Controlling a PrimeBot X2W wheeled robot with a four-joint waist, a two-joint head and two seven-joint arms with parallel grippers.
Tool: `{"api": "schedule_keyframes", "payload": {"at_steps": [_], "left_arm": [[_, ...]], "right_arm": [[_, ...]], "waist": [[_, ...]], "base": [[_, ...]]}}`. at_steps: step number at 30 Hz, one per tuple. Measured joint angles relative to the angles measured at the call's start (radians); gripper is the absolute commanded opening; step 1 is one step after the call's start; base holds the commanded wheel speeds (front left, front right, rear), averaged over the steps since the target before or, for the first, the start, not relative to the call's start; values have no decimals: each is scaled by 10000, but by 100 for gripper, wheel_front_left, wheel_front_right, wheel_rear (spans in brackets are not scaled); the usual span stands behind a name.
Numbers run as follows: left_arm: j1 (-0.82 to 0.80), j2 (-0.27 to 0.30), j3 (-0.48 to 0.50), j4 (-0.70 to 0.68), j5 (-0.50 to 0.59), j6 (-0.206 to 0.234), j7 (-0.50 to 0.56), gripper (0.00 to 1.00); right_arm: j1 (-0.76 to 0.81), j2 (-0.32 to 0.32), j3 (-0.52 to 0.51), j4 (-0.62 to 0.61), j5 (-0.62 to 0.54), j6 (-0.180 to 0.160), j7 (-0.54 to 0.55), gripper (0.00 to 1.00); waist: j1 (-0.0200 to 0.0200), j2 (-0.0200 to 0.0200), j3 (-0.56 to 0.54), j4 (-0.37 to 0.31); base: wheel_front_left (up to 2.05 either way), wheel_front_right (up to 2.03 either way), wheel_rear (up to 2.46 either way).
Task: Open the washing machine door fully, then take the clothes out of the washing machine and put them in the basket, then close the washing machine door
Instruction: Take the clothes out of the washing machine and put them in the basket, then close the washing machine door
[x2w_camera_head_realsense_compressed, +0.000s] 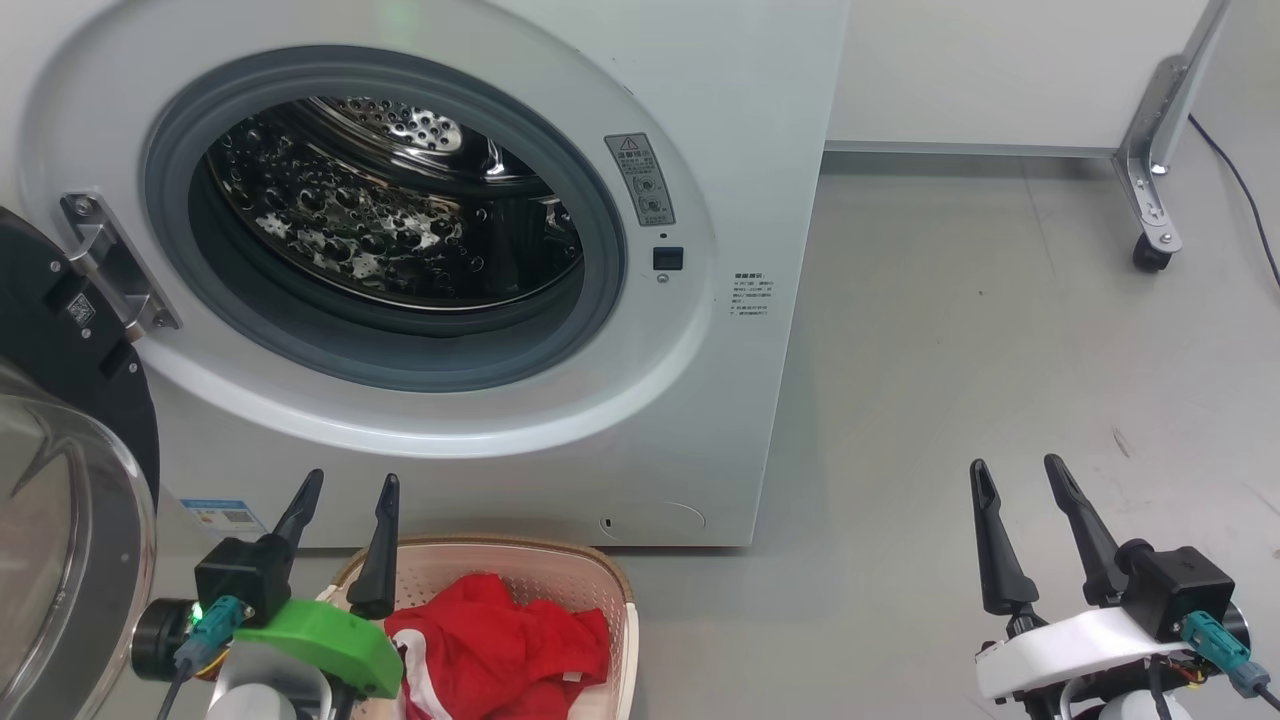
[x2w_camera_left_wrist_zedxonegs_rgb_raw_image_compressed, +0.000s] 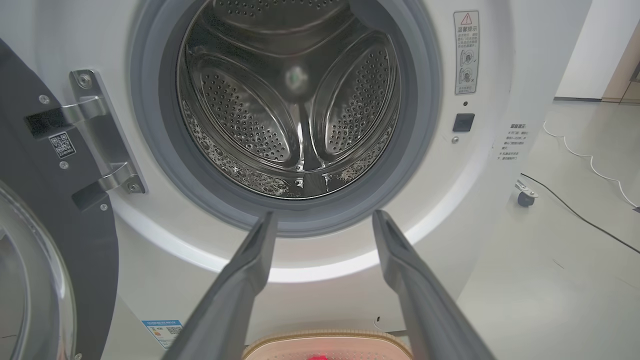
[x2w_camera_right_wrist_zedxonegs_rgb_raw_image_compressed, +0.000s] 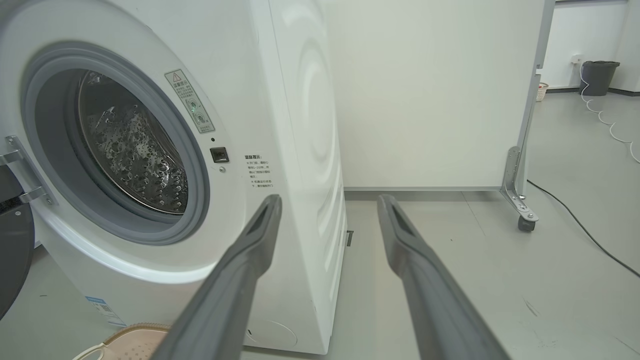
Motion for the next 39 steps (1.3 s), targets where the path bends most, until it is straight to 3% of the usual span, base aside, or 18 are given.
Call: {"api": "schedule_keyframes", "payload": {"at_steps": [39], "left_arm": [[750, -31, -42, -1191, 117, 0, -12, 100]], "right_arm": [[3, 35, -54, -215, 0, 0, 0, 100]], "waist": [[0, 0, 173, -62]], "base": [[0, 0, 0]]}}
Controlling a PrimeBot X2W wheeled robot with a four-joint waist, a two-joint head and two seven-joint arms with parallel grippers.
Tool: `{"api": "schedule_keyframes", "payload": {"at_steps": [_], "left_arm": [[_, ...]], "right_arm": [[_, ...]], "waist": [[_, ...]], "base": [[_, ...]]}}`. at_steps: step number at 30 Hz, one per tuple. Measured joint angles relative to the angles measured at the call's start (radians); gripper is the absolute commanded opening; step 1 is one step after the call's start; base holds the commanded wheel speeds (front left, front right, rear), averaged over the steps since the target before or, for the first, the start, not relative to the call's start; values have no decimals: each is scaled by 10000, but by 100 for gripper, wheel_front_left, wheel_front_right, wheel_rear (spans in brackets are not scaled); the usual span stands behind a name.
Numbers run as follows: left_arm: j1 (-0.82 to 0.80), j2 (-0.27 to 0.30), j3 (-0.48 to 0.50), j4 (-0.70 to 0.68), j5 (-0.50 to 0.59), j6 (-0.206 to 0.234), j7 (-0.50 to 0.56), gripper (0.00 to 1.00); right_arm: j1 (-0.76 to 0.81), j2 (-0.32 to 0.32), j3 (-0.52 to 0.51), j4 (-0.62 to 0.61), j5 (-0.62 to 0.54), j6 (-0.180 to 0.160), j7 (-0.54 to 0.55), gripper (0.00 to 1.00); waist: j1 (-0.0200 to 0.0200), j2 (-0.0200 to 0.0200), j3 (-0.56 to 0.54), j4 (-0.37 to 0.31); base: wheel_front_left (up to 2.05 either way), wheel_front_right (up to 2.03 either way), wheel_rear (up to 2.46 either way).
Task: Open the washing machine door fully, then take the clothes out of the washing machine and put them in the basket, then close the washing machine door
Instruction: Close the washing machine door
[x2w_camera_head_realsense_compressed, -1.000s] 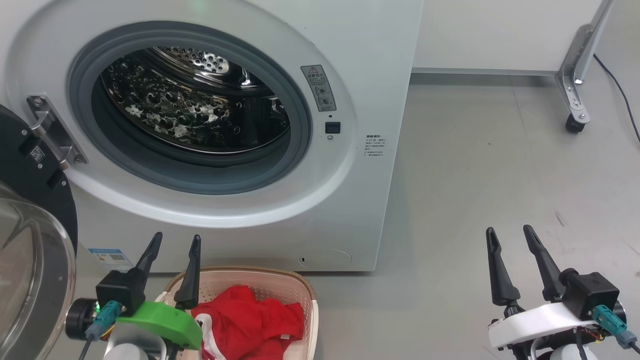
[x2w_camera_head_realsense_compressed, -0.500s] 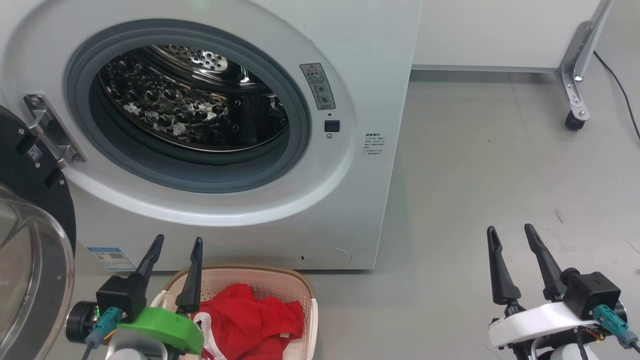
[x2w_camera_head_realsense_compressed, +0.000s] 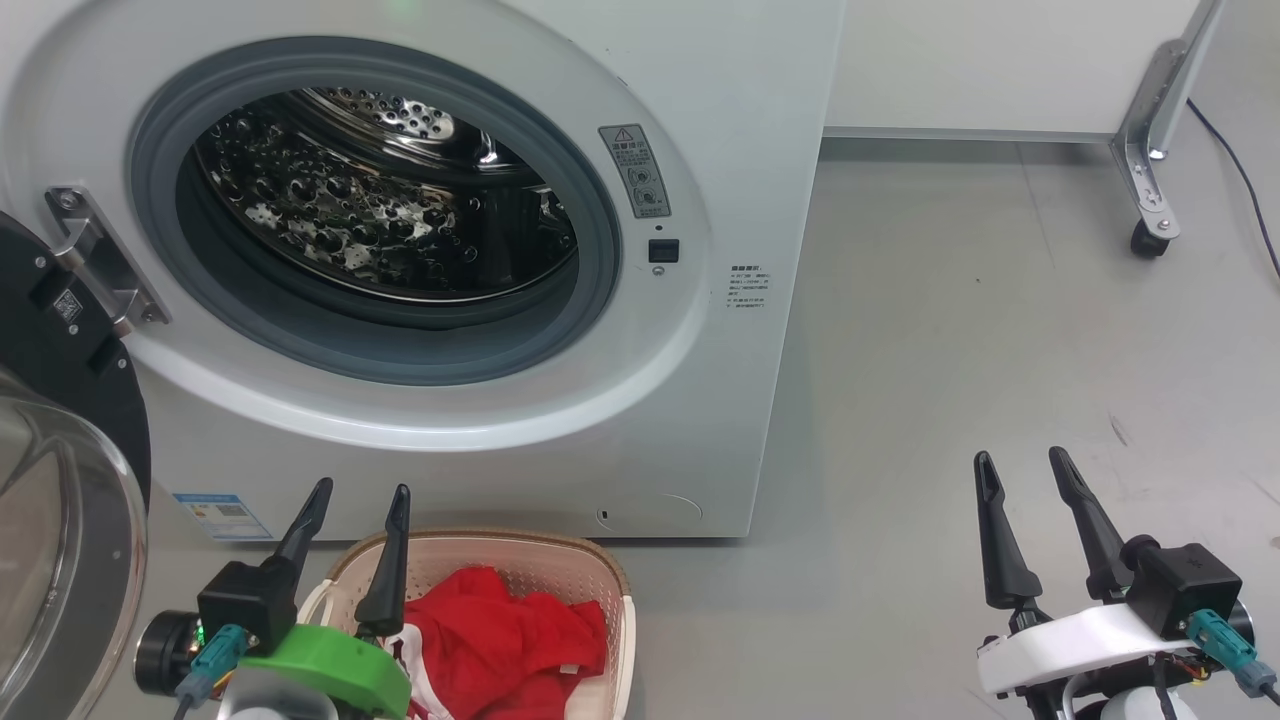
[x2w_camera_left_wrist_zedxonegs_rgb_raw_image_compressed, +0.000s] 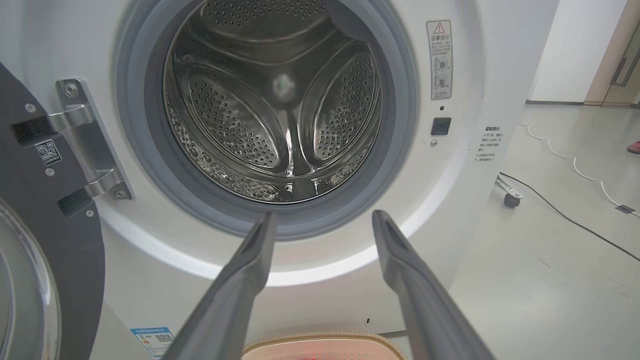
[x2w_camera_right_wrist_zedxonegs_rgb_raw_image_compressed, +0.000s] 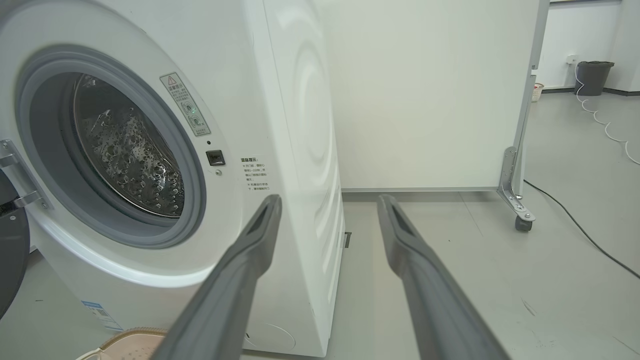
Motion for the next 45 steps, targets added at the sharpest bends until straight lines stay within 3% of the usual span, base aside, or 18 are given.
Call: {"api": "schedule_keyframes", "payload": {"at_steps": [22, 45], "left_arm": [[151, -12, 8, -90, -12, 4, 0, 100], [155, -15, -4, -159, 198, 65, 0, 100]], "right_arm": [[0, 8, 4, 2, 0, 0, 0, 100], [-1, 31, 96, 65, 0, 0, 0, 100]], "waist": [[0, 0, 14, 10], [0, -1, -128, 9]], "base": [[-25, 25, 0], [-111, 111, 0]]}}
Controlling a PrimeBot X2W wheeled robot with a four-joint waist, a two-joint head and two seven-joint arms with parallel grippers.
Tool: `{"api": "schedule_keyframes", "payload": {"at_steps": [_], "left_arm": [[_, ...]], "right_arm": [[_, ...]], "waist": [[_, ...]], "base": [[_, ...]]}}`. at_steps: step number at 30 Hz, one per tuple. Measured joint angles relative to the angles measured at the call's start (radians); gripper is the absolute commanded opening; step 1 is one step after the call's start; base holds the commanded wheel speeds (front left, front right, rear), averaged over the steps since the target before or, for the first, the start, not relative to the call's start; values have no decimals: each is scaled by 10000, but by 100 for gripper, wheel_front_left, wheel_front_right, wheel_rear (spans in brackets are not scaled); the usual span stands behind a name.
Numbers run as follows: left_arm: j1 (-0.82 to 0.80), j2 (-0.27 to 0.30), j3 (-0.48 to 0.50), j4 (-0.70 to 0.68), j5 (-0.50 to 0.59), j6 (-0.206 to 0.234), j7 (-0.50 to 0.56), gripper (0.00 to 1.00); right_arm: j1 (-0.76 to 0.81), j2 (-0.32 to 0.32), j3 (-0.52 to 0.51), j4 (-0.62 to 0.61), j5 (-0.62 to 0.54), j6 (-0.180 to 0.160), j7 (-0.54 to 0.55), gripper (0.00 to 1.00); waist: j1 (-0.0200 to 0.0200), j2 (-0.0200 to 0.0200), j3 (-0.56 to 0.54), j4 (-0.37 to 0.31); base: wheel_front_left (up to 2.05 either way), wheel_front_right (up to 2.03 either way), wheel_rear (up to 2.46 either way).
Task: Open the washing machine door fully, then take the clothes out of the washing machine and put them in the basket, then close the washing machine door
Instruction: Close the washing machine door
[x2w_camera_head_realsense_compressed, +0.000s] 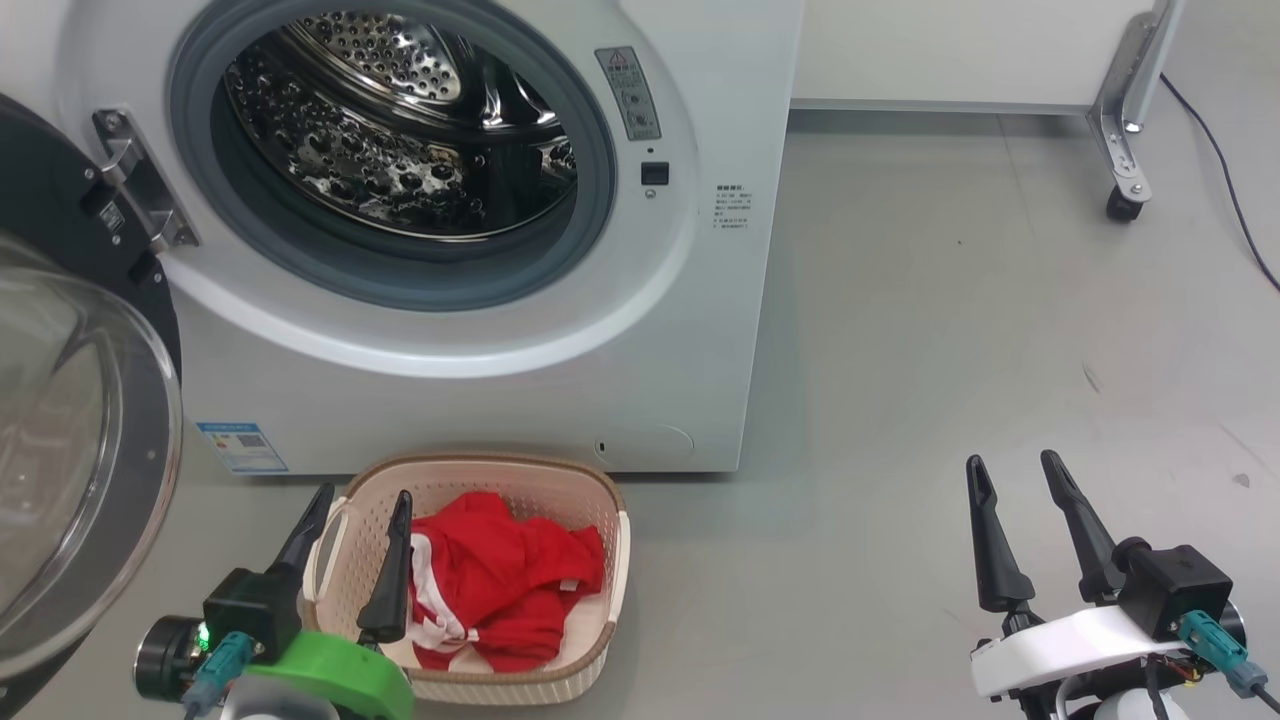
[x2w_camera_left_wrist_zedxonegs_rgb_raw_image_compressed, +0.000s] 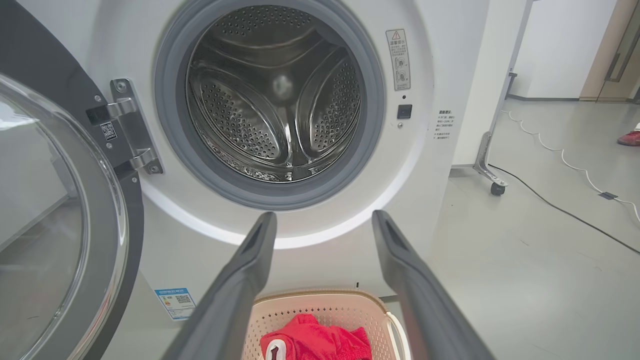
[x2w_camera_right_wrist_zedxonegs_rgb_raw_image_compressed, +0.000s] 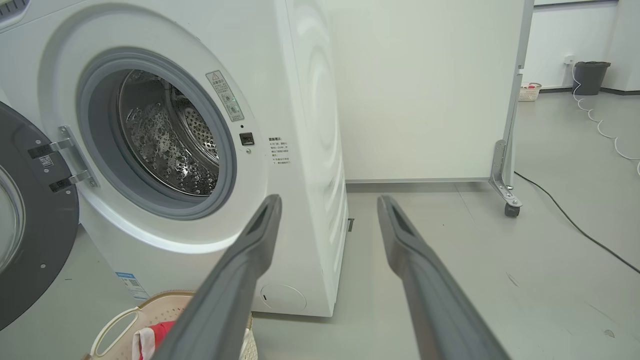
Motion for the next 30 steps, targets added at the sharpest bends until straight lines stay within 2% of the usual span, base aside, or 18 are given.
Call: {"api": "schedule_keyframes", "payload": {"at_steps": [4, 18, 24, 30], "left_arm": [[3, 17, -56, -31, 357, 119, 0, 100], [7, 12, -23, -205, 359, 205, 0, 100], [72, -2, 2, -194, -433, 111, 0, 100], [111, -4, -8, -226, -462, 109, 0, 100]], "right_arm": [[1, 2, 15, 19, 0, 0, 0, 100], [1, 6, 38, 33, 2, 0, 0, 100], [1, 10, 36, 31, 2, 0, 0, 100], [1, 10, 38, 29, 2, 0, 0, 100]], "waist": [[0, 0, -17, 13], [0, 1, 26, 101], [0, 0, 36, 135], [0, 0, 31, 145]], "base": [[-165, 165, 0], [-132, 132, 0], [-90, 90, 0], [-70, 70, 0]]}}
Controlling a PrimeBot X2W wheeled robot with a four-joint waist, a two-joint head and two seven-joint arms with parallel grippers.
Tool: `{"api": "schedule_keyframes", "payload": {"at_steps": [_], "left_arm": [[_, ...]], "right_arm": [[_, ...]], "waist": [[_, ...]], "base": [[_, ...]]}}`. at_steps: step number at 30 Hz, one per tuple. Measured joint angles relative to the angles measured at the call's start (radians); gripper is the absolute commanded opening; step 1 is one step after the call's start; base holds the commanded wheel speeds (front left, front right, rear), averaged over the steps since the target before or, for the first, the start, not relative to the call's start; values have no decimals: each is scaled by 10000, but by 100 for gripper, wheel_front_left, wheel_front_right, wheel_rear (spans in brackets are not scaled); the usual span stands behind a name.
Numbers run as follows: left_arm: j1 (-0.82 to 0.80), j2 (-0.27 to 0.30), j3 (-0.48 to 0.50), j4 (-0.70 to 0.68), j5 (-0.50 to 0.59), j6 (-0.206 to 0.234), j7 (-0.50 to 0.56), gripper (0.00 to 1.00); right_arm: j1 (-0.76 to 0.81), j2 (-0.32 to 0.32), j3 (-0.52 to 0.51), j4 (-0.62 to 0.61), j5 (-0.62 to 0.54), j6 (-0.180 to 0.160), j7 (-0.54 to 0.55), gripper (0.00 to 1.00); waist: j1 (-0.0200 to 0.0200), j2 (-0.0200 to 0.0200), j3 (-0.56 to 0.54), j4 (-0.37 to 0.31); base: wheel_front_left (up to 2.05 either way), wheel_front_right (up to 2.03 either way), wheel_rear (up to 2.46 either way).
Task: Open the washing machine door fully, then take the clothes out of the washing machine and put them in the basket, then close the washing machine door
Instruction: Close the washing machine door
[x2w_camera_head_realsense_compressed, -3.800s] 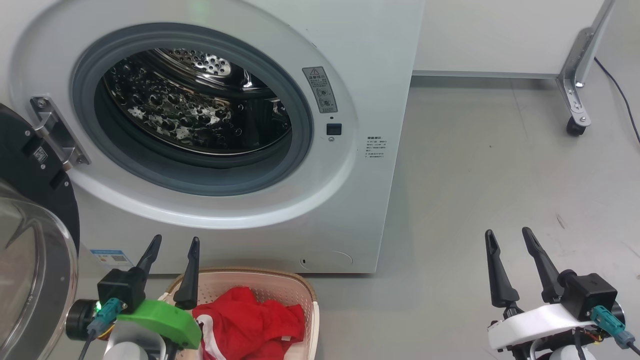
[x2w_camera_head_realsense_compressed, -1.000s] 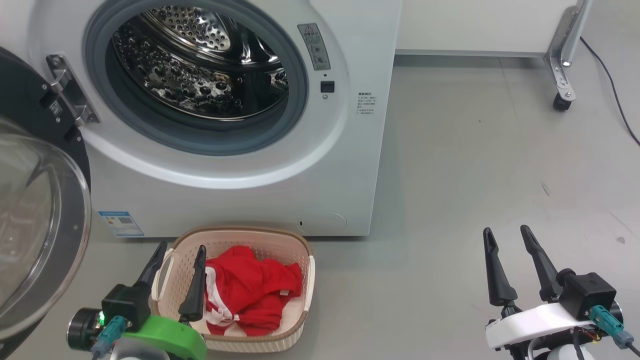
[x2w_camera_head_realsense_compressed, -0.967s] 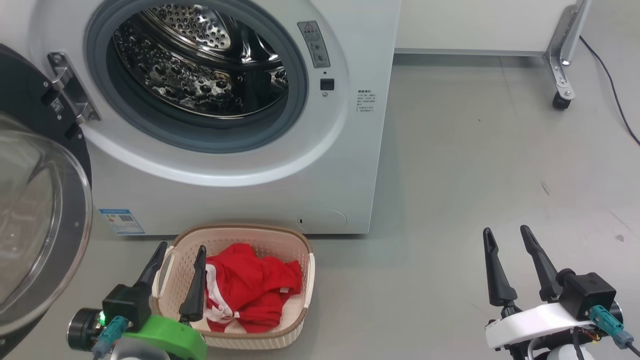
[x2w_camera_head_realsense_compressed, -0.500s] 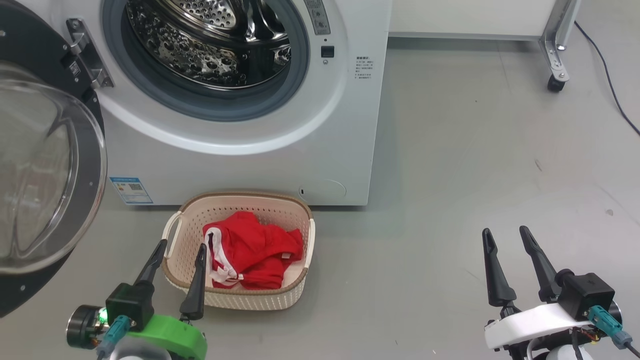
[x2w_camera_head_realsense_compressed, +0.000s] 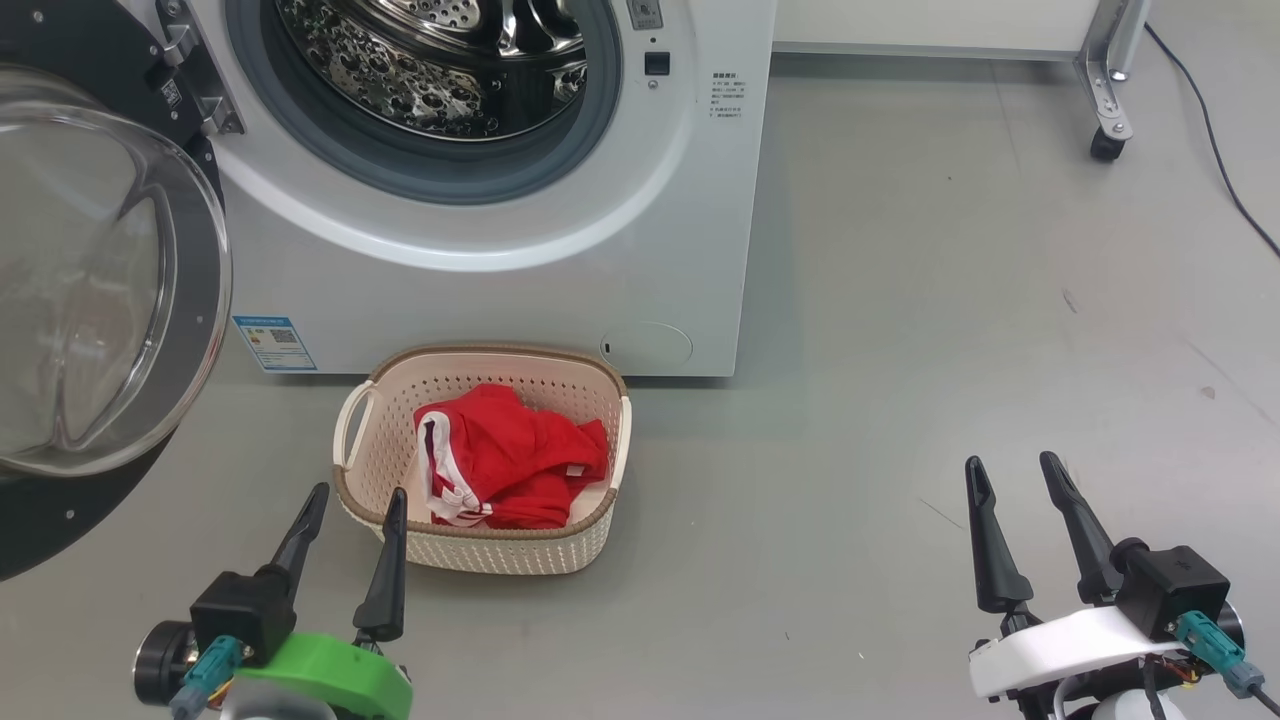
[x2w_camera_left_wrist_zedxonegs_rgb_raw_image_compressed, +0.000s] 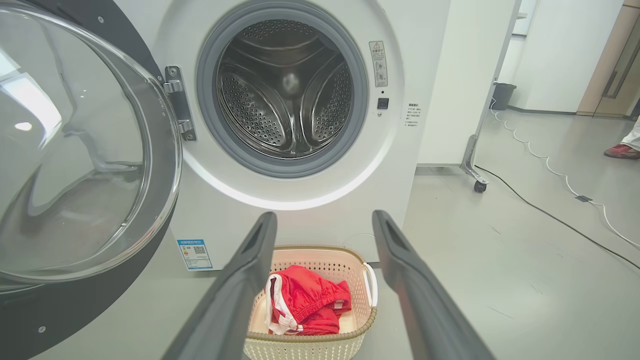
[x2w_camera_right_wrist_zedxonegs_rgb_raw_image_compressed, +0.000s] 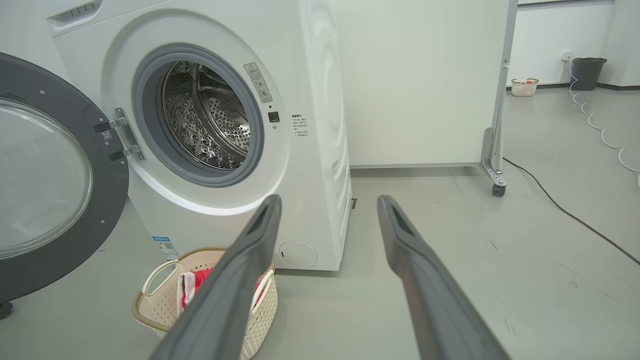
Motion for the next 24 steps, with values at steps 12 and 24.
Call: {"api": "schedule_keyframes", "payload": {"at_steps": [12, 24], "left_arm": [[0, 0, -59, -50, 0, -44, 0, 100], [0, 2, -65, -132, 4, -56, 0, 100]], "right_arm": [[1, 4, 0, 0, 0, 0, 0, 100], [1, 6, 0, 0, 2, 0, 0, 100]], "waist": [[0, 0, 25, -7], [0, 0, 65, 13]], "base": [[-33, 33, 0], [16, -16, 0]]}}
